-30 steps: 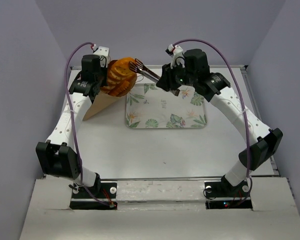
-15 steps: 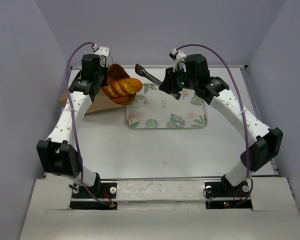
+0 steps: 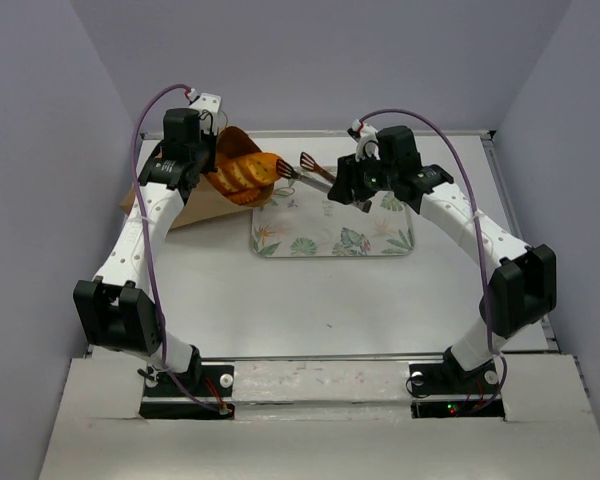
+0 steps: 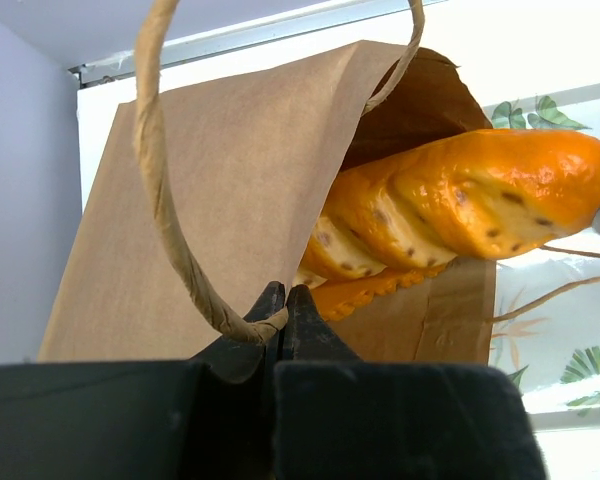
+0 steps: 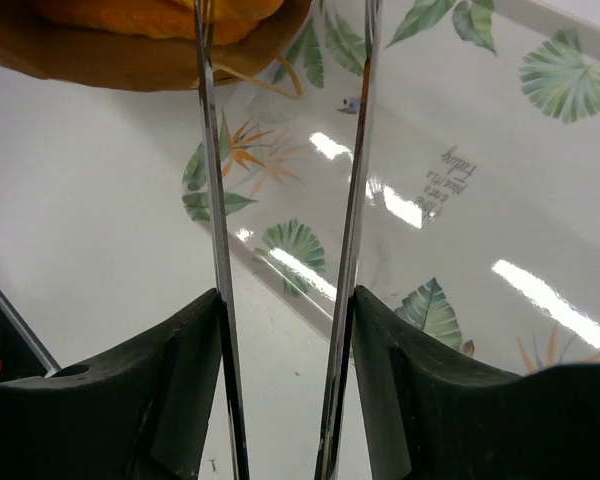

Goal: Take the fake bread out of the paper bag

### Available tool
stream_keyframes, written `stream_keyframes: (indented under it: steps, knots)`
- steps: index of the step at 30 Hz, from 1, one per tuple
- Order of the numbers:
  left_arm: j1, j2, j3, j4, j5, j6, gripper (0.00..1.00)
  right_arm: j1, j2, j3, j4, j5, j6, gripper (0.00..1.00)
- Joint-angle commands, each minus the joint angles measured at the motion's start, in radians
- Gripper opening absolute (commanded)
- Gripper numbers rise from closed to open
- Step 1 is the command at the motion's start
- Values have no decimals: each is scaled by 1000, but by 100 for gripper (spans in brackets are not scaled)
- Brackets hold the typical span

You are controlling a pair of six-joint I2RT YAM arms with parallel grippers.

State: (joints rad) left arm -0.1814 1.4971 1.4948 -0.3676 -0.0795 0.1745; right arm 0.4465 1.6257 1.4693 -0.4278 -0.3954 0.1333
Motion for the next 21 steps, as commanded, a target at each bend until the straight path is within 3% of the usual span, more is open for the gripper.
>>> stream_keyframes:
  steps: [1, 11, 21]
  knots:
    - [2, -46, 33, 75, 15, 3, 0, 11, -4, 5, 118, -86, -43, 58]
    - [2, -47, 33, 73, 21, 6, 0, 11, 31, -6, 187, -166, -74, 63]
    - [0, -57, 42, 67, 43, 2, 0, 0, 149, 109, 189, -140, -84, 66]
